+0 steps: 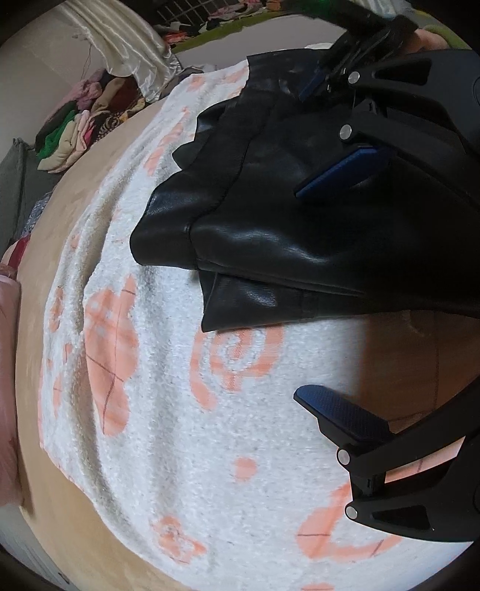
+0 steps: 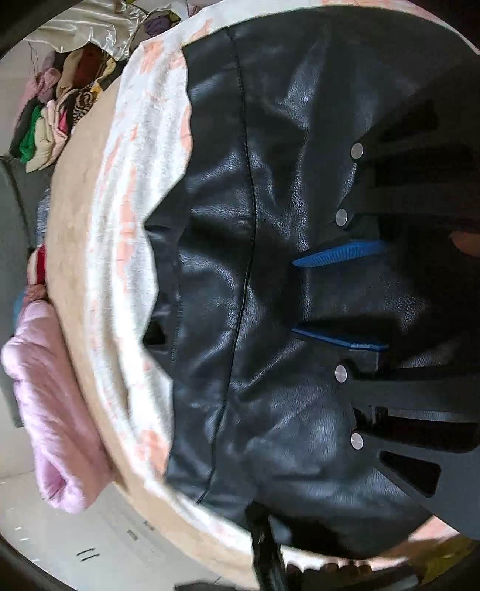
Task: Fold large clothes
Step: 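Grasp the folded jacket edge with the right gripper and lift it, then lift the jacket edge with the right gripper and fold it over the bundle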
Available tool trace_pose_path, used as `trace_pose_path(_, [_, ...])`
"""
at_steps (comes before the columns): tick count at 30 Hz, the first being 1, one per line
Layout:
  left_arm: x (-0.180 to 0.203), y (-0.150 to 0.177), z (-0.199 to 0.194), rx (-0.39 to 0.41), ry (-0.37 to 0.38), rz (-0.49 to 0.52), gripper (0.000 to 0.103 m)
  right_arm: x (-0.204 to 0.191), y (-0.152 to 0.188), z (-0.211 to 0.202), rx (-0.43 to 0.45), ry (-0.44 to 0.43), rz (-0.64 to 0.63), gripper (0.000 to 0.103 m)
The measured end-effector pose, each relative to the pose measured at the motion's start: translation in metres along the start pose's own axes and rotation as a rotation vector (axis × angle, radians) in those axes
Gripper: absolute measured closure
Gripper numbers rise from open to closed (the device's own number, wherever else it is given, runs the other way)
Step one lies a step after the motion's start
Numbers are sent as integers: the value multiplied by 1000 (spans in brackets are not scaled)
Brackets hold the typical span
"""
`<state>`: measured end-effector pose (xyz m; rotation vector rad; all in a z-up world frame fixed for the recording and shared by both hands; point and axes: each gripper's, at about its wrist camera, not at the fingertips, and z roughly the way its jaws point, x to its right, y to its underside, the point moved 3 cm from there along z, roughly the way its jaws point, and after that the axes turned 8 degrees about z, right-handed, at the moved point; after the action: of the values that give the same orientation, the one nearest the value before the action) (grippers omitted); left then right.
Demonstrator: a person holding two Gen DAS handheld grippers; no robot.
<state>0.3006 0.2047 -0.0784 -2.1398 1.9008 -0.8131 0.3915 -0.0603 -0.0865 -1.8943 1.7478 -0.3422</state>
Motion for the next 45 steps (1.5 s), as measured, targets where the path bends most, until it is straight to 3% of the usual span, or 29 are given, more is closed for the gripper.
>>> trace_pose_path(2, [-1,-2,-1,1,3,1,10,-19,5,-29,64,-87,-58,60])
trace_pose_path(3, [-2,-4,-1,1,2,0,10,-30,11,-40,93,-123,-98,46])
trace_pose_path(5, [-3,-6,0,-2,2,3,10,-63,32,-65,136,-196,-217,29])
trace_pose_path(8, [-3,-9,1,-4,-1,8,10,-102,67,-82,149,-253,-389,25])
trace_pose_path(10, [-2,-9,0,-6,-5,17,10,-125,89,-84,158,-234,-516,21])
trace_pose_path(13, [-2,-9,-2,-6,-12,23,10,-151,118,-72,167,-131,-685,21])
trace_pose_path(20, [-5,-10,-7,-7,-23,29,10,-177,145,-45,203,20,-825,21])
trace_pose_path(23, [-6,-8,-8,-10,-20,23,10,-178,143,-41,247,61,-837,23])
trace_pose_path(25, [-8,-8,-7,-13,-14,16,10,-172,138,-45,281,58,-842,34])
trace_pose_path(27, [-9,-6,-6,-17,-6,2,10,-174,140,-52,308,37,-858,64])
trace_pose_path(30, [-9,-5,-6,-24,8,-14,10,-176,139,-67,361,29,-856,79])
trace_pose_path(33, [-5,-4,-9,-29,40,-38,10,-168,134,-81,389,4,-806,85])
trace_pose_path(35, [1,-4,-13,-23,65,-42,16,-162,126,-92,409,-12,-766,86])
trace_pose_path(39, [21,-7,-26,-3,132,-45,56,-150,112,-108,422,-48,-700,88])
trace_pose_path(45, [68,-23,-61,93,108,16,66,-126,97,-140,487,-74,-620,89])
